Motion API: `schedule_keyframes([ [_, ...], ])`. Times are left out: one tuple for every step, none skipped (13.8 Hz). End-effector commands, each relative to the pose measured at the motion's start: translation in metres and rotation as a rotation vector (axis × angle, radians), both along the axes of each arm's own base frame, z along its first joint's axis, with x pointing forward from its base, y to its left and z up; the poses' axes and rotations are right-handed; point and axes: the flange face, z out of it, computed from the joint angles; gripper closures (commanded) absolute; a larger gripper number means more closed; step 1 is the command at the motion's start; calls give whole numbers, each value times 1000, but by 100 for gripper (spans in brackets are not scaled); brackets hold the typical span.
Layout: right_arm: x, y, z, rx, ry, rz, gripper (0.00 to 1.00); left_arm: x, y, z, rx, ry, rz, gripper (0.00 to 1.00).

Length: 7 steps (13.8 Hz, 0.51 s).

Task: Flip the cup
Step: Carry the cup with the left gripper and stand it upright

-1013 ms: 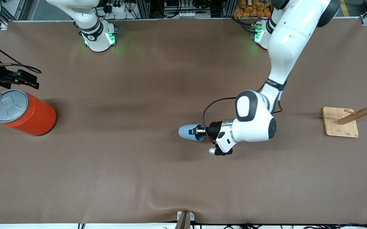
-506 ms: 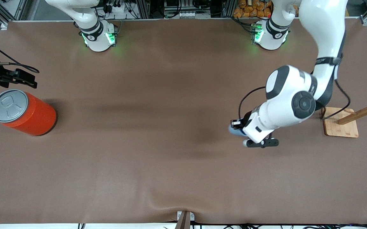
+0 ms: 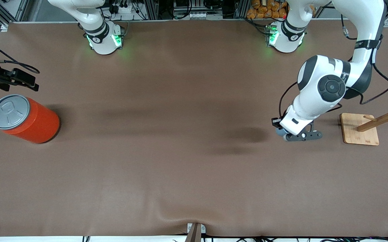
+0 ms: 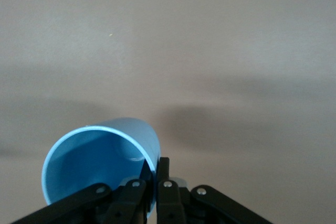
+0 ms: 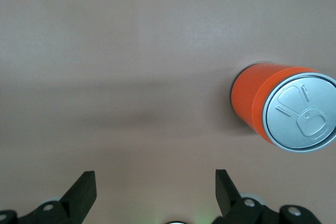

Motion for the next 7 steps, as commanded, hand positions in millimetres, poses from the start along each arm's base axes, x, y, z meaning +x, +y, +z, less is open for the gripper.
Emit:
schedule_keyframes([
  [-4,2,5,7,-2,-14,0,-43,25,-20,15,-54,-2,100],
  [-4,3,5,5,-2,-12,0,-52,29,-36,10,-68,0,100],
  [-3,2,4,3,0,-11,0,-57,40,-49,11,-97,0,100],
  [-3,2,8,-3,-9,-4,0,-57,58,-59,22,-123,5,100],
  [-2,2,10,-6,-13,-1,0,-57,65,-68,25,-126,6,100],
  [-3,2,10,-6,0,0,0,-58,65,-74,25,-114,8,100],
  [-4,3,9,-6,10,2,0,-59,64,-75,25,-111,6,100],
])
